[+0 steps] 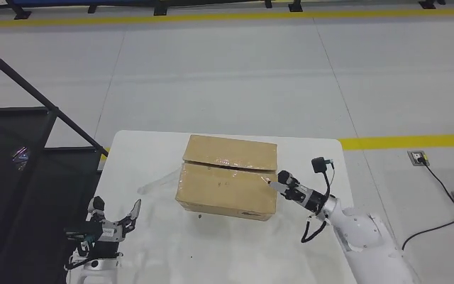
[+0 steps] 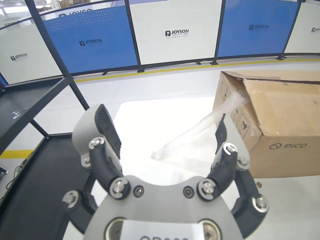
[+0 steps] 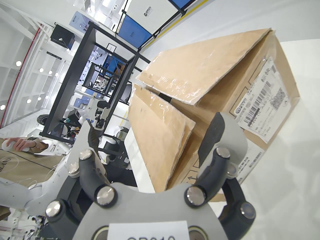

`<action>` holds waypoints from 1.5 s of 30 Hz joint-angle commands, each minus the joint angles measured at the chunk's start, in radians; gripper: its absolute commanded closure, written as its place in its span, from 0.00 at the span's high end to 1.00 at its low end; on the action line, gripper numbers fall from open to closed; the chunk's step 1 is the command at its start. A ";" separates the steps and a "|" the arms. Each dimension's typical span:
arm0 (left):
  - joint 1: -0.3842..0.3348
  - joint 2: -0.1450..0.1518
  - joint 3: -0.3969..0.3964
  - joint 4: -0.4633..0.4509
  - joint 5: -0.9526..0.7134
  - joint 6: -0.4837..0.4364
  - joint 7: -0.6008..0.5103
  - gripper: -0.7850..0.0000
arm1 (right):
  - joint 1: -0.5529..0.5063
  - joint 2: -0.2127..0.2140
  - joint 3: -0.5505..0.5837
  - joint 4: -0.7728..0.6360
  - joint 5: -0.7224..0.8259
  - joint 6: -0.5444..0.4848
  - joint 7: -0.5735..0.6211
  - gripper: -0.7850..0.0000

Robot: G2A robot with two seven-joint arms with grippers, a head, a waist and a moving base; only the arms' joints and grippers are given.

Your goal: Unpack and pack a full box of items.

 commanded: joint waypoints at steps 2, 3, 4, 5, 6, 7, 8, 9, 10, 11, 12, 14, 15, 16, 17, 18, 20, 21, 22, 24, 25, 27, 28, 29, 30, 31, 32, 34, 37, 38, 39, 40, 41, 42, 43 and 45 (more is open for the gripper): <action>0.000 -0.001 -0.001 0.000 -0.003 -0.005 -0.001 1.00 | 0.029 0.001 -0.011 0.035 0.081 -0.056 0.051 1.00; 0.000 -0.001 0.000 0.000 -0.004 -0.006 0.000 1.00 | 0.032 0.002 -0.011 0.041 0.117 -0.079 0.073 1.00; 0.000 -0.002 0.002 0.000 -0.004 -0.006 0.002 1.00 | 0.035 0.004 -0.008 0.047 0.152 -0.100 0.100 1.00; -0.001 -0.003 0.004 -0.001 -0.004 -0.006 0.002 1.00 | 0.035 0.007 -0.007 0.049 0.190 -0.121 0.135 1.00; -0.002 -0.003 0.007 -0.002 -0.003 -0.005 0.001 1.00 | 0.034 0.011 -0.005 0.050 0.229 -0.139 0.176 1.00; -0.004 -0.004 0.008 -0.003 0.002 0.002 0.002 1.00 | 0.033 0.015 -0.002 0.049 0.270 -0.155 0.221 1.00; -0.005 -0.005 0.011 -0.004 0.010 0.008 0.003 1.00 | 0.030 0.019 0.000 0.043 0.321 -0.174 0.272 1.00; -0.006 -0.005 0.016 -0.005 0.014 0.011 0.004 1.00 | 0.025 0.024 0.005 0.038 0.369 -0.193 0.321 1.00; -0.008 -0.006 0.019 -0.008 0.017 0.012 0.004 1.00 | 0.018 0.029 0.008 0.029 0.411 -0.198 0.358 1.00; -0.010 -0.006 0.021 -0.011 0.018 0.010 0.004 1.00 | 0.010 0.035 0.004 0.001 0.433 -0.179 0.377 1.00; -0.012 -0.007 0.021 -0.015 0.019 0.010 0.004 1.00 | -0.002 0.043 0.000 -0.032 0.443 -0.165 0.392 1.00; -0.017 -0.007 0.020 -0.025 0.007 -0.001 0.002 1.00 | -0.035 0.063 -0.009 -0.103 0.452 -0.148 0.409 1.00; -0.020 -0.007 0.016 -0.031 -0.001 -0.008 -0.002 1.00 | -0.055 0.074 -0.013 -0.138 0.449 -0.146 0.411 1.00; -0.023 -0.007 0.011 -0.036 -0.010 -0.017 -0.006 1.00 | -0.074 0.086 -0.018 -0.171 0.442 -0.144 0.412 1.00; -0.025 -0.006 0.006 -0.043 -0.020 -0.030 -0.010 1.00 | -0.091 0.098 -0.024 -0.200 0.432 -0.145 0.411 1.00; -0.027 -0.006 -0.001 -0.050 -0.031 -0.044 -0.015 1.00 | -0.108 0.111 -0.029 -0.224 0.420 -0.150 0.407 1.00; -0.025 -0.002 -0.012 -0.066 -0.040 -0.101 -0.021 1.00 | -0.137 0.137 -0.046 -0.263 0.378 -0.161 0.396 1.00; -0.021 0.000 -0.018 -0.073 -0.035 -0.145 -0.024 1.00 | -0.150 0.150 -0.053 -0.272 0.351 -0.171 0.386 1.00; -0.015 0.004 -0.025 -0.078 -0.020 -0.191 -0.029 1.00 | -0.161 0.162 -0.060 -0.272 0.320 -0.179 0.377 1.00; -0.005 0.012 -0.036 -0.086 0.031 -0.264 -0.033 1.00 | -0.172 0.184 -0.083 -0.272 0.260 -0.191 0.366 1.00; -0.001 0.015 -0.034 -0.086 0.065 -0.303 -0.040 1.00 | -0.173 0.193 -0.096 -0.268 0.220 -0.193 0.364 1.00; 0.004 0.022 -0.029 -0.083 0.122 -0.378 -0.055 1.00 | -0.168 0.208 -0.124 -0.259 0.155 -0.185 0.372 1.00; 0.003 0.025 -0.026 -0.080 0.161 -0.394 -0.059 1.00 | -0.164 0.213 -0.135 -0.257 0.139 -0.186 0.370 1.00; 0.003 0.027 -0.018 -0.074 0.186 -0.407 -0.059 1.00 | -0.161 0.217 -0.148 -0.254 0.128 -0.189 0.368 1.00; 0.002 0.028 -0.011 -0.068 0.208 -0.420 -0.063 1.00 | -0.157 0.219 -0.159 -0.252 0.121 -0.194 0.362 1.00; -0.001 0.030 -0.005 -0.062 0.231 -0.433 -0.069 1.00 | -0.153 0.221 -0.165 -0.247 0.124 -0.206 0.351 1.00; -0.005 0.032 0.000 -0.054 0.249 -0.438 -0.074 1.00 | -0.151 0.221 -0.170 -0.243 0.142 -0.217 0.339 1.00; -0.015 0.033 0.013 -0.038 0.284 -0.432 -0.083 1.00 | -0.143 0.218 -0.176 -0.245 0.206 -0.225 0.307 1.00; -0.025 0.033 0.035 -0.022 0.313 -0.412 -0.079 1.00 | -0.135 0.213 -0.167 -0.249 0.324 -0.181 0.206 1.00; -0.027 0.033 0.039 -0.020 0.313 -0.410 -0.078 1.00 | -0.129 0.210 -0.162 -0.254 0.375 -0.145 0.168 1.00; -0.029 0.034 0.041 -0.018 0.313 -0.408 -0.077 1.00 | -0.123 0.208 -0.156 -0.256 0.423 -0.108 0.132 1.00; -0.032 0.034 0.044 -0.016 0.314 -0.405 -0.077 1.00 | -0.118 0.206 -0.150 -0.257 0.459 -0.064 0.100 1.00; -0.033 0.034 0.046 -0.014 0.315 -0.403 -0.077 1.00 | -0.113 0.206 -0.144 -0.258 0.456 -0.029 0.088 1.00; -0.035 0.034 0.048 -0.011 0.316 -0.401 -0.078 1.00 | -0.113 0.206 -0.144 -0.258 0.456 -0.029 0.088 1.00; -0.038 0.035 0.051 -0.008 0.316 -0.398 -0.078 1.00 | -0.113 0.206 -0.144 -0.258 0.456 -0.029 0.088 1.00; -0.042 0.035 0.055 0.002 0.318 -0.385 -0.081 1.00 | -0.113 0.206 -0.144 -0.258 0.456 -0.029 0.088 1.00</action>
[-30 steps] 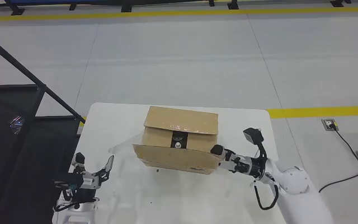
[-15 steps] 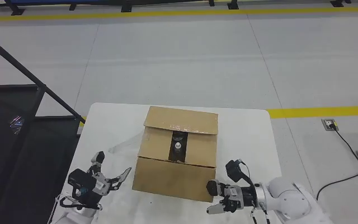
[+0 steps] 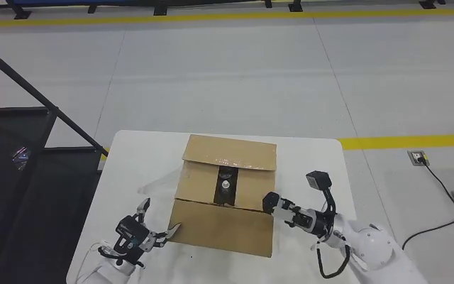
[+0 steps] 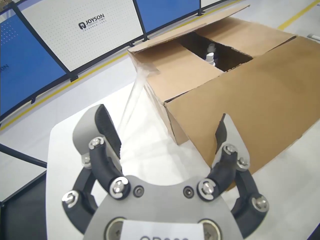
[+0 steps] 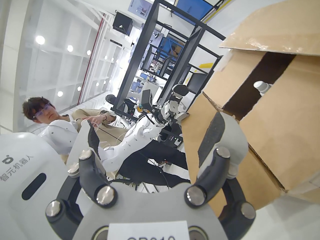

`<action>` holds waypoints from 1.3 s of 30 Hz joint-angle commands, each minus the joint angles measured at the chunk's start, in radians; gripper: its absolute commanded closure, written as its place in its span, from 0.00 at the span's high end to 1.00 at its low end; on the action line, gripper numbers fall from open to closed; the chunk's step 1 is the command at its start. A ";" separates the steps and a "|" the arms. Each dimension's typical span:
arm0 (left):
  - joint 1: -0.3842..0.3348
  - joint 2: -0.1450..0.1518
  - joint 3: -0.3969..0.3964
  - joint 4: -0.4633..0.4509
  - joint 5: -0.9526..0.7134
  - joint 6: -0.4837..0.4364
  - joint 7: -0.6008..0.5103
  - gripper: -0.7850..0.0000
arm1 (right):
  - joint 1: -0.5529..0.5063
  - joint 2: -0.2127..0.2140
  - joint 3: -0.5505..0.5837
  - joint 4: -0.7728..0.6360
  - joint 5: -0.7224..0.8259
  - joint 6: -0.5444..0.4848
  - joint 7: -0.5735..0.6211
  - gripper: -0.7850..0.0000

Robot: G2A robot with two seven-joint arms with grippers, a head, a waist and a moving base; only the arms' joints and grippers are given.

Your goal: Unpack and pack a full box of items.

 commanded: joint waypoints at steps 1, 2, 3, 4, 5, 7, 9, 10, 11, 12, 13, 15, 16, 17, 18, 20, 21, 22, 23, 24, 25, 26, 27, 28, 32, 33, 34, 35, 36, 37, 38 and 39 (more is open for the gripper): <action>-0.005 0.000 0.004 0.010 -0.001 0.016 -0.002 1.00 | 0.000 0.000 0.000 0.000 -0.001 -0.016 0.001 1.00; -0.007 -0.001 0.007 0.015 -0.003 0.024 -0.004 1.00 | 0.000 0.000 0.000 0.000 -0.001 -0.016 0.001 1.00; -0.011 -0.001 0.009 0.020 -0.004 0.035 -0.005 1.00 | 0.000 0.000 0.000 0.000 -0.001 -0.016 0.001 1.00; -0.014 -0.002 0.013 0.025 -0.005 0.045 -0.004 1.00 | 0.000 0.000 0.000 0.000 -0.001 -0.016 0.001 1.00; -0.017 -0.002 0.017 0.032 -0.013 0.049 -0.004 1.00 | 0.000 0.000 0.000 0.000 -0.001 -0.016 0.001 1.00; -0.026 -0.003 0.023 0.040 -0.021 0.054 -0.008 1.00 | -0.001 -0.003 -0.011 0.001 0.001 0.028 -0.023 1.00; -0.034 -0.004 0.031 0.045 -0.029 0.067 -0.011 1.00 | 0.033 -0.012 -0.037 0.021 -0.025 0.138 -0.084 1.00; -0.036 -0.004 0.035 0.047 -0.029 0.070 -0.012 1.00 | 0.055 -0.019 -0.057 0.032 -0.016 0.190 -0.121 1.00; -0.038 -0.005 0.039 0.049 -0.028 0.077 -0.013 1.00 | 0.078 -0.027 -0.083 0.039 0.002 0.209 -0.129 1.00; -0.038 -0.005 0.043 0.048 -0.025 0.081 -0.013 1.00 | 0.103 -0.034 -0.106 0.064 0.015 0.231 -0.122 1.00; -0.037 -0.005 0.046 0.047 -0.023 0.084 -0.013 1.00 | 0.131 -0.041 -0.125 0.092 0.019 0.260 -0.127 1.00; -0.035 -0.004 0.050 0.044 -0.019 0.088 -0.010 1.00 | 0.181 -0.055 -0.161 0.138 0.027 0.304 -0.149 1.00; -0.033 -0.004 0.051 0.043 -0.017 0.088 -0.009 1.00 | 0.202 -0.062 -0.176 0.164 0.033 0.323 -0.161 1.00; -0.032 -0.004 0.052 0.041 -0.016 0.089 -0.008 1.00 | 0.224 -0.069 -0.188 0.188 0.032 0.341 -0.180 1.00; -0.031 -0.004 0.052 0.039 -0.018 0.091 -0.005 1.00 | 0.244 -0.075 -0.199 0.207 0.032 0.351 -0.195 1.00; -0.028 -0.003 0.051 0.034 -0.021 0.091 -0.004 1.00 | 0.273 -0.087 -0.215 0.243 0.035 0.356 -0.232 1.00; -0.027 -0.002 0.050 0.031 -0.021 0.090 -0.004 1.00 | 0.283 -0.093 -0.222 0.253 0.037 0.346 -0.252 1.00; -0.026 -0.002 0.049 0.028 -0.020 0.089 -0.004 1.00 | 0.290 -0.099 -0.227 0.267 0.058 0.334 -0.271 1.00; -0.025 -0.001 0.048 0.026 -0.019 0.090 -0.003 1.00 | 0.300 -0.106 -0.233 0.279 0.079 0.327 -0.281 1.00; -0.024 -0.001 0.047 0.024 -0.018 0.092 -0.001 1.00 | 0.313 -0.111 -0.239 0.293 0.083 0.326 -0.285 1.00; -0.023 -0.001 0.047 0.022 -0.021 0.092 0.000 1.00 | 0.326 -0.116 -0.244 0.304 0.089 0.324 -0.296 1.00; -0.021 0.000 0.046 0.020 -0.023 0.093 0.002 1.00 | 0.337 -0.122 -0.250 0.310 0.096 0.313 -0.309 1.00; -0.020 0.000 0.046 0.018 -0.025 0.093 0.003 1.00 | 0.346 -0.128 -0.254 0.317 0.093 0.296 -0.326 1.00; -0.019 0.000 0.045 0.018 -0.027 0.094 0.004 1.00 | 0.355 -0.132 -0.257 0.323 0.083 0.281 -0.348 1.00; -0.016 0.001 0.045 0.018 -0.035 0.094 0.008 1.00 | 0.387 -0.150 -0.265 0.323 0.001 0.260 -0.484 1.00; -0.014 0.001 0.045 0.018 -0.035 0.094 0.010 1.00 | 0.398 -0.155 -0.267 0.323 -0.037 0.275 -0.541 1.00; -0.013 0.002 0.046 0.019 -0.036 0.094 0.012 1.00 | 0.411 -0.160 -0.273 0.325 -0.096 0.299 -0.611 1.00; -0.012 0.002 0.046 0.020 -0.034 0.096 0.013 1.00 | 0.421 -0.167 -0.287 0.321 -0.138 0.323 -0.661 1.00; -0.010 0.002 0.046 0.020 -0.035 0.098 0.016 1.00 | 0.439 -0.175 -0.298 0.326 -0.154 0.344 -0.683 1.00; -0.008 0.002 0.045 0.020 -0.038 0.099 0.019 1.00 | 0.462 -0.182 -0.306 0.343 -0.184 0.372 -0.710 1.00; -0.006 0.003 0.042 0.021 -0.041 0.100 0.023 1.00 | 0.485 -0.190 -0.323 0.358 -0.215 0.397 -0.731 1.00; -0.004 0.003 0.039 0.022 -0.046 0.100 0.026 1.00 | 0.508 -0.199 -0.338 0.376 -0.229 0.415 -0.743 1.00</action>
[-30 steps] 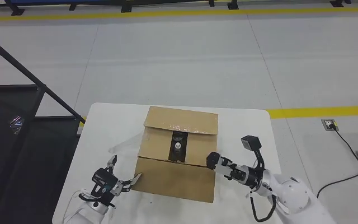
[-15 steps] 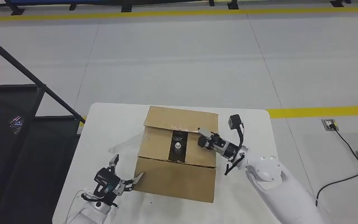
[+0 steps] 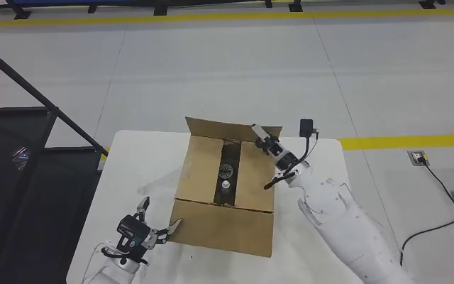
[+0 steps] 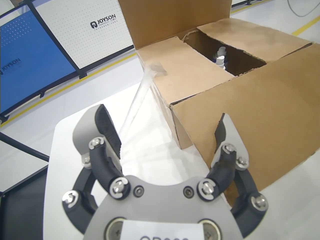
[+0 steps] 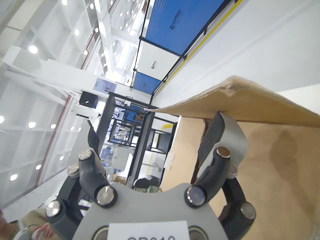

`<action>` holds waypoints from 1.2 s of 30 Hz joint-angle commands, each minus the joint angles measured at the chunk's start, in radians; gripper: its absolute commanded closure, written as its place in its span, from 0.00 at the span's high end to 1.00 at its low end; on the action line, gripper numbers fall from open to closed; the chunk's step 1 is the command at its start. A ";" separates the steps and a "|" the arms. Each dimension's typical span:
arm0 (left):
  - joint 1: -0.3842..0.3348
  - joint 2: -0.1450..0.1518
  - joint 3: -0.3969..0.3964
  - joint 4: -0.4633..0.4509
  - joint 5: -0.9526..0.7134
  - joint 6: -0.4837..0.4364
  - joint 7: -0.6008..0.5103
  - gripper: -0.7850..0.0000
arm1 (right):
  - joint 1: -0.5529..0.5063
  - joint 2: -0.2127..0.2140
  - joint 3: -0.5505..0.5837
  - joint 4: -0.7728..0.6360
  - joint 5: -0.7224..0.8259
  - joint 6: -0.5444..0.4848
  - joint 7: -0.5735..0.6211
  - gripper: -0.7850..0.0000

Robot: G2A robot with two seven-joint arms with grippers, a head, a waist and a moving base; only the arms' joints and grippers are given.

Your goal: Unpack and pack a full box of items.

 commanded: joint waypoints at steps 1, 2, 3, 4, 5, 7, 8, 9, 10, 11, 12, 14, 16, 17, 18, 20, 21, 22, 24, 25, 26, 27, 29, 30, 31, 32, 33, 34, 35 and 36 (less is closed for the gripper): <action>0.003 0.001 -0.006 0.003 -0.011 -0.001 0.006 1.00 | 0.050 -0.018 -0.029 0.046 -0.037 0.045 -0.031 1.00; 0.004 0.001 -0.008 0.005 -0.015 -0.001 0.007 1.00 | 0.075 -0.029 -0.046 0.071 -0.047 0.063 -0.039 1.00; 0.005 0.001 -0.010 0.007 -0.019 -0.002 0.009 1.00 | 0.101 -0.040 -0.061 0.101 -0.052 0.078 -0.047 1.00; 0.006 0.002 -0.012 0.009 -0.024 -0.003 0.011 1.00 | 0.127 -0.051 -0.076 0.136 -0.064 0.093 -0.062 1.00; 0.007 0.002 -0.014 0.012 -0.028 -0.005 0.012 1.00 | 0.153 -0.063 -0.092 0.171 -0.072 0.105 -0.074 1.00; 0.008 0.002 -0.016 0.017 -0.034 -0.004 0.015 1.00 | 0.198 -0.088 -0.122 0.246 -0.078 0.111 -0.086 1.00; 0.010 0.003 -0.018 0.020 -0.036 -0.004 0.017 1.00 | 0.219 -0.100 -0.134 0.286 -0.077 0.114 -0.090 1.00; 0.011 0.003 -0.020 0.022 -0.038 -0.003 0.019 1.00 | 0.237 -0.113 -0.146 0.324 -0.074 0.115 -0.095 1.00; 0.012 0.003 -0.022 0.025 -0.040 -0.003 0.020 1.00 | 0.253 -0.125 -0.157 0.359 -0.068 0.110 -0.095 1.00; 0.012 0.004 -0.024 0.028 -0.044 -0.005 0.021 1.00 | 0.265 -0.137 -0.168 0.394 -0.063 0.103 -0.094 1.00; 0.012 0.004 -0.027 0.031 -0.047 -0.006 0.022 1.00 | 0.277 -0.149 -0.177 0.426 -0.055 0.097 -0.085 1.00; 0.012 0.005 -0.031 0.036 -0.053 -0.008 0.022 1.00 | 0.298 -0.170 -0.194 0.488 -0.048 0.090 -0.077 1.00; 0.010 0.006 -0.034 0.040 -0.054 -0.012 0.022 1.00 | 0.315 -0.191 -0.208 0.540 -0.043 0.079 -0.075 1.00; 0.010 0.007 -0.035 0.042 -0.055 -0.013 0.022 1.00 | 0.322 -0.200 -0.213 0.564 -0.041 0.072 -0.073 1.00; 0.009 0.007 -0.036 0.043 -0.055 -0.015 0.021 1.00 | 0.329 -0.209 -0.217 0.587 -0.040 0.066 -0.073 1.00; 0.008 0.008 -0.038 0.044 -0.056 -0.017 0.020 1.00 | 0.342 -0.226 -0.225 0.629 -0.039 0.060 -0.065 1.00; 0.008 0.008 -0.039 0.044 -0.054 -0.018 0.018 1.00 | 0.347 -0.234 -0.227 0.647 -0.034 0.058 -0.055 1.00; 0.007 0.009 -0.039 0.044 -0.054 -0.018 0.018 1.00 | 0.353 -0.242 -0.230 0.664 -0.031 0.057 -0.041 1.00; 0.006 0.009 -0.040 0.045 -0.053 -0.021 0.018 1.00 | 0.364 -0.254 -0.233 0.693 -0.024 0.060 -0.010 1.00; 0.004 0.010 -0.043 0.048 -0.055 -0.020 0.018 1.00 | 0.374 -0.263 -0.234 0.714 -0.015 0.061 0.022 1.00; 0.003 0.010 -0.045 0.050 -0.060 -0.016 0.018 1.00 | 0.380 -0.268 -0.232 0.730 -0.011 0.056 0.036 1.00; 0.002 0.010 -0.049 0.052 -0.068 -0.005 0.019 1.00 | 0.384 -0.273 -0.230 0.743 -0.005 0.048 0.046 1.00; -0.002 0.009 -0.057 0.057 -0.090 0.013 0.017 1.00 | 0.391 -0.281 -0.225 0.769 0.006 0.033 0.076 1.00; -0.005 0.008 -0.064 0.061 -0.108 0.034 0.013 1.00 | 0.394 -0.284 -0.221 0.780 0.011 0.023 0.086 1.00; -0.009 0.006 -0.067 0.062 -0.125 0.050 0.009 1.00 | 0.397 -0.287 -0.217 0.791 0.015 0.014 0.102 1.00; -0.012 0.005 -0.069 0.064 -0.140 0.060 0.005 1.00 | 0.400 -0.288 -0.210 0.800 0.022 0.002 0.112 1.00; -0.016 0.004 -0.073 0.068 -0.154 0.076 -0.003 1.00 | 0.401 -0.289 -0.204 0.807 0.027 -0.012 0.117 1.00; -0.023 0.002 -0.079 0.073 -0.178 0.104 -0.014 1.00 | 0.402 -0.290 -0.197 0.813 0.032 -0.031 0.116 1.00; -0.030 0.000 -0.078 0.075 -0.198 0.123 -0.026 1.00 | 0.401 -0.290 -0.190 0.818 0.034 -0.051 0.110 1.00; -0.038 -0.002 -0.080 0.078 -0.216 0.146 -0.042 1.00 | 0.398 -0.290 -0.184 0.820 0.034 -0.073 0.105 1.00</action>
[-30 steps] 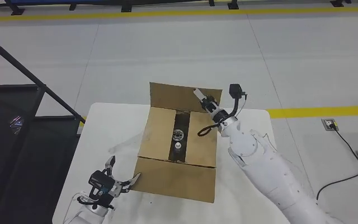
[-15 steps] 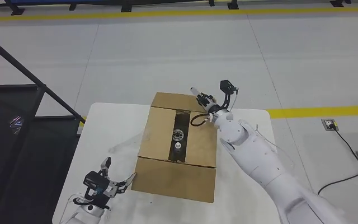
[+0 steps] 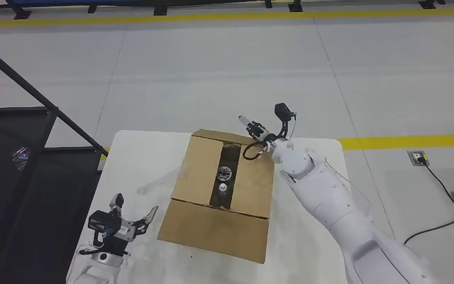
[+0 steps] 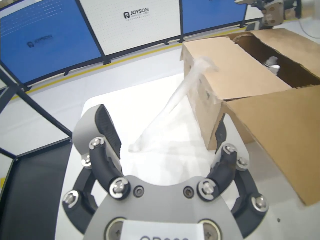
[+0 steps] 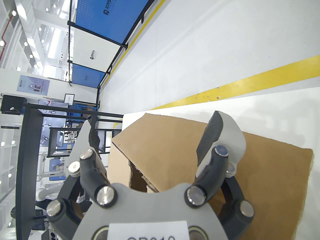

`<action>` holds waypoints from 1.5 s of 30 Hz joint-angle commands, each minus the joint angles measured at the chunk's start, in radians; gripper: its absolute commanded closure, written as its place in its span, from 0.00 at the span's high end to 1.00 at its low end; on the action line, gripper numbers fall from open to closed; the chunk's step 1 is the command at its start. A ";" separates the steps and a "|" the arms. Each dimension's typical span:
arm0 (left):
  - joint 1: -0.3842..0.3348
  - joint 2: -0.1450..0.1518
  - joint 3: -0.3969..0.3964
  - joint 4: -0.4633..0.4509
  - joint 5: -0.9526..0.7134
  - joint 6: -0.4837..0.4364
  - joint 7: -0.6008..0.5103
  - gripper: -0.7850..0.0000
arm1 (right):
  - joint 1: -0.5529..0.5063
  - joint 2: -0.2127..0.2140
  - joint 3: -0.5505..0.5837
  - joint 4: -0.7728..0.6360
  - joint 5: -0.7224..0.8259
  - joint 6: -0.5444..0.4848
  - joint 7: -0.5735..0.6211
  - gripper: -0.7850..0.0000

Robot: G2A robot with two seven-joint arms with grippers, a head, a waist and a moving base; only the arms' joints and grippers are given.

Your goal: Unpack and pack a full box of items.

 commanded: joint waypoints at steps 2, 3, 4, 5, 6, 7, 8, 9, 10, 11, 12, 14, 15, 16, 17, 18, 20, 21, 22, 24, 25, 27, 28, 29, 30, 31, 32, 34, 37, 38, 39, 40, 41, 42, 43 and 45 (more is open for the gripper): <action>-0.023 -0.005 0.002 0.009 -0.039 0.060 -0.039 1.00 | -0.011 0.003 0.020 -0.002 0.005 -0.073 -0.005 1.00; -0.034 -0.005 0.007 0.015 -0.023 0.072 -0.048 1.00 | -0.018 0.004 0.027 -0.011 0.010 -0.101 0.010 1.00; -0.046 -0.005 0.017 0.024 -0.002 0.073 -0.055 1.00 | -0.027 0.007 0.036 -0.024 0.019 -0.134 0.034 1.00; -0.060 -0.006 0.027 0.037 0.008 0.072 -0.057 1.00 | -0.036 0.011 0.046 -0.037 0.033 -0.165 0.065 1.00; -0.076 -0.006 0.038 0.054 0.017 0.069 -0.063 1.00 | -0.046 0.015 0.057 -0.053 0.046 -0.197 0.102 1.00; -0.093 -0.007 0.049 0.070 0.026 0.068 -0.066 1.00 | -0.057 0.021 0.068 -0.071 0.056 -0.222 0.139 1.00; -0.112 -0.009 0.062 0.088 0.033 0.069 -0.066 1.00 | -0.071 0.027 0.078 -0.092 0.068 -0.242 0.180 1.00; -0.130 -0.010 0.076 0.106 0.037 0.066 -0.069 1.00 | -0.085 0.034 0.085 -0.116 0.074 -0.250 0.237 1.00; -0.151 -0.012 0.092 0.125 0.041 0.061 -0.074 1.00 | -0.101 0.042 0.089 -0.147 0.076 -0.255 0.313 1.00; -0.170 -0.014 0.105 0.142 0.042 0.061 -0.074 1.00 | -0.115 0.052 0.101 -0.173 0.076 -0.255 0.359 1.00; -0.187 -0.016 0.118 0.158 0.041 0.060 -0.075 1.00 | -0.115 0.052 0.101 -0.173 0.076 -0.255 0.359 1.00; -0.217 -0.019 0.140 0.187 0.044 0.067 -0.073 1.00 | -0.115 0.052 0.101 -0.173 0.076 -0.255 0.359 1.00; -0.231 -0.021 0.151 0.198 0.046 0.069 -0.074 1.00 | -0.115 0.052 0.101 -0.173 0.076 -0.255 0.359 1.00; -0.243 -0.023 0.164 0.209 0.047 0.066 -0.075 1.00 | -0.115 0.052 0.101 -0.173 0.076 -0.255 0.359 1.00; -0.254 -0.025 0.174 0.219 0.052 0.071 -0.074 1.00 | -0.115 0.052 0.101 -0.173 0.076 -0.255 0.359 1.00; -0.262 -0.026 0.185 0.228 0.060 0.074 -0.072 1.00 | -0.115 0.052 0.101 -0.173 0.076 -0.255 0.359 1.00; -0.275 -0.029 0.202 0.241 0.072 0.078 -0.068 1.00 | -0.132 0.054 0.100 -0.193 0.065 -0.261 0.370 1.00; -0.278 -0.030 0.209 0.246 0.078 0.079 -0.067 1.00 | -0.142 0.059 0.102 -0.203 0.048 -0.257 0.376 1.00; -0.281 -0.031 0.214 0.248 0.082 0.080 -0.066 1.00 | -0.149 0.063 0.104 -0.217 0.029 -0.246 0.383 1.00; -0.281 -0.032 0.220 0.251 0.085 0.082 -0.062 1.00 | -0.164 0.070 0.108 -0.254 0.014 -0.227 0.440 1.00; -0.281 -0.032 0.223 0.251 0.088 0.083 -0.061 1.00 | -0.169 0.075 0.114 -0.268 0.008 -0.215 0.455 1.00; -0.277 -0.033 0.227 0.249 0.093 0.084 -0.058 1.00 | -0.176 0.082 0.122 -0.295 -0.011 -0.169 0.488 1.00; -0.274 -0.033 0.229 0.246 0.096 0.083 -0.057 1.00 | -0.180 0.085 0.126 -0.310 -0.017 -0.149 0.497 1.00; -0.272 -0.033 0.230 0.243 0.098 0.083 -0.056 1.00 | -0.185 0.087 0.127 -0.324 -0.022 -0.132 0.510 1.00; -0.268 -0.033 0.231 0.239 0.100 0.084 -0.055 1.00 | -0.188 0.088 0.129 -0.333 -0.021 -0.111 0.527 1.00; -0.265 -0.033 0.233 0.234 0.103 0.084 -0.053 1.00 | -0.189 0.089 0.132 -0.339 -0.017 -0.089 0.548 1.00; -0.260 -0.033 0.234 0.228 0.105 0.084 -0.052 1.00 | -0.186 0.090 0.133 -0.342 -0.019 -0.069 0.565 1.00; -0.249 -0.033 0.236 0.216 0.111 0.082 -0.047 1.00 | -0.182 0.089 0.132 -0.344 -0.012 -0.036 0.604 1.00; -0.232 -0.032 0.238 0.199 0.121 0.080 -0.040 1.00 | -0.172 0.083 0.127 -0.344 -0.002 -0.025 0.653 1.00; -0.228 -0.032 0.237 0.195 0.123 0.080 -0.039 1.00 | -0.169 0.081 0.126 -0.341 0.005 -0.028 0.666 1.00; -0.223 -0.032 0.237 0.190 0.124 0.080 -0.037 1.00 | -0.166 0.079 0.124 -0.338 0.009 -0.030 0.677 1.00; -0.219 -0.032 0.237 0.186 0.126 0.080 -0.036 1.00 | -0.163 0.076 0.121 -0.335 0.015 -0.034 0.688 1.00; -0.215 -0.032 0.236 0.182 0.126 0.081 -0.035 1.00 | -0.160 0.073 0.118 -0.330 0.022 -0.035 0.700 1.00; -0.212 -0.032 0.236 0.179 0.128 0.080 -0.034 1.00 | -0.156 0.070 0.115 -0.325 0.030 -0.038 0.713 1.00; -0.208 -0.032 0.235 0.175 0.129 0.080 -0.032 1.00 | -0.152 0.066 0.113 -0.318 0.039 -0.042 0.726 1.00; -0.203 -0.031 0.234 0.171 0.130 0.081 -0.028 1.00 | -0.143 0.059 0.108 -0.300 0.051 -0.049 0.741 1.00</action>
